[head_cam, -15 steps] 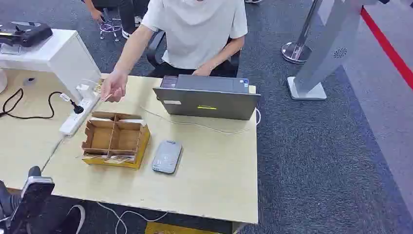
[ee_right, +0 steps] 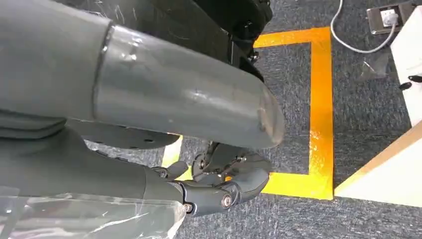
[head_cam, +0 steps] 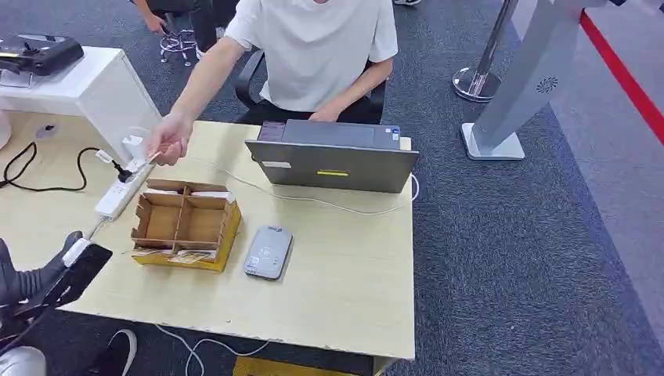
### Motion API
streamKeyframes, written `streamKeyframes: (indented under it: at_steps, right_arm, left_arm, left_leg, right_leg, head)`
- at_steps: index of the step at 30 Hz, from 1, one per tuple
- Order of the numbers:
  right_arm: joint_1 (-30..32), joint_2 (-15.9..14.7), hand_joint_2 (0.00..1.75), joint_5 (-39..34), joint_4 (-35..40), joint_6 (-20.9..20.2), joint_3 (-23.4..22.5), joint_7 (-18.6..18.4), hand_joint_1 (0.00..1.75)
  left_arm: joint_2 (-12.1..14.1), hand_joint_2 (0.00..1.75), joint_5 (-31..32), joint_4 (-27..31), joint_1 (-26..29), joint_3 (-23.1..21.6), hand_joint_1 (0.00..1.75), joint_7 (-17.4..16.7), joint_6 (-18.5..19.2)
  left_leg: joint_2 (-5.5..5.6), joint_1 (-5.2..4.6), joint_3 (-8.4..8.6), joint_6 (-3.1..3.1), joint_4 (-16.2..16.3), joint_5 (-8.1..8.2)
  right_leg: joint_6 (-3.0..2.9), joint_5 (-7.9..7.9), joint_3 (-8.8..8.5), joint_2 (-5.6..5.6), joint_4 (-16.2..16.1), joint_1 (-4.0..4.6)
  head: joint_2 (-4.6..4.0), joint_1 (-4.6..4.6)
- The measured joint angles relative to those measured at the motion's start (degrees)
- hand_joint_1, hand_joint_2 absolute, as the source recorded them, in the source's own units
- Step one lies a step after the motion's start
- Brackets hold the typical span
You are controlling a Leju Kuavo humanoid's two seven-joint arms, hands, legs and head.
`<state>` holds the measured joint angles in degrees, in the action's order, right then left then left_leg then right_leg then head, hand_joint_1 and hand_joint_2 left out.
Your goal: Pass the card to the sensor for recognition and then transmit it.
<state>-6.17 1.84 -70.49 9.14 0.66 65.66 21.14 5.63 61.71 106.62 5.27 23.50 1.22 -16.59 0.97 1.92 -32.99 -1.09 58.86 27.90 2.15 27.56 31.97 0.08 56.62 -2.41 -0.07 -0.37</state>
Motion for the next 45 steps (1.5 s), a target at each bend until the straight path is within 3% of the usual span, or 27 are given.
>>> streamKeyframes:
  at_steps: [11,17,24,32,45]
  right_arm:
    - [-0.58,0.0,0.0,-2.16,-0.11,-0.68,1.99,-0.9,0.0]
    - [-0.84,0.0,0.0,-3.32,-0.11,-0.94,2.75,-1.2,0.0]
    - [-0.92,0.02,0.0,-4.13,-0.11,-1.03,3.32,-1.53,0.0]
    - [-0.92,0.37,0.0,-5.11,-0.11,-1.01,3.37,-1.53,0.0]
    - [-0.9,0.63,0.0,-6.23,-0.13,-0.92,3.37,-1.51,0.0]
  left_arm:
    - [6.89,1.75,18.62,-2.16,-5.3,-2.71,0.0,-12.39,0.52]
    - [11.83,1.75,25.02,-4.39,-8.92,-8.81,0.0,-20.46,2.25]
    - [15.74,1.75,27.88,-6.89,-12.48,-16.92,0.0,-28.74,4.77]
    - [16.55,1.75,28.28,-9.31,-14.96,-22.97,0.0,-32.08,6.18]
    - [16.44,1.75,28.3,-11.21,-16.88,-28.52,0.0,-32.63,6.47]
  left_leg:
    - [-0.01,0.01,0.0,-0.01,0.0,-0.02]
    - [-0.02,0.01,0.0,0.0,0.0,-0.04]
    - [-0.02,0.0,0.0,0.0,0.0,-0.04]
    - [-0.03,0.0,0.0,0.0,0.0,-0.04]
    - [-0.03,0.0,0.0,0.0,0.01,-0.04]
  right_leg:
    - [-0.01,-0.01,0.02,0.03,0.02,0.0]
    - [-0.04,-0.04,0.03,0.04,0.03,0.0]
    - [-0.05,-0.05,0.03,0.04,0.03,0.0]
    - [-0.05,-0.05,0.03,0.06,0.03,0.0]
    - [-0.05,-0.05,0.04,0.06,0.03,0.0]
  head:
    - [0.0,-0.02]
    - [0.0,0.0]
    - [0.0,0.0]
    - [0.0,0.0]
    - [0.0,0.0]
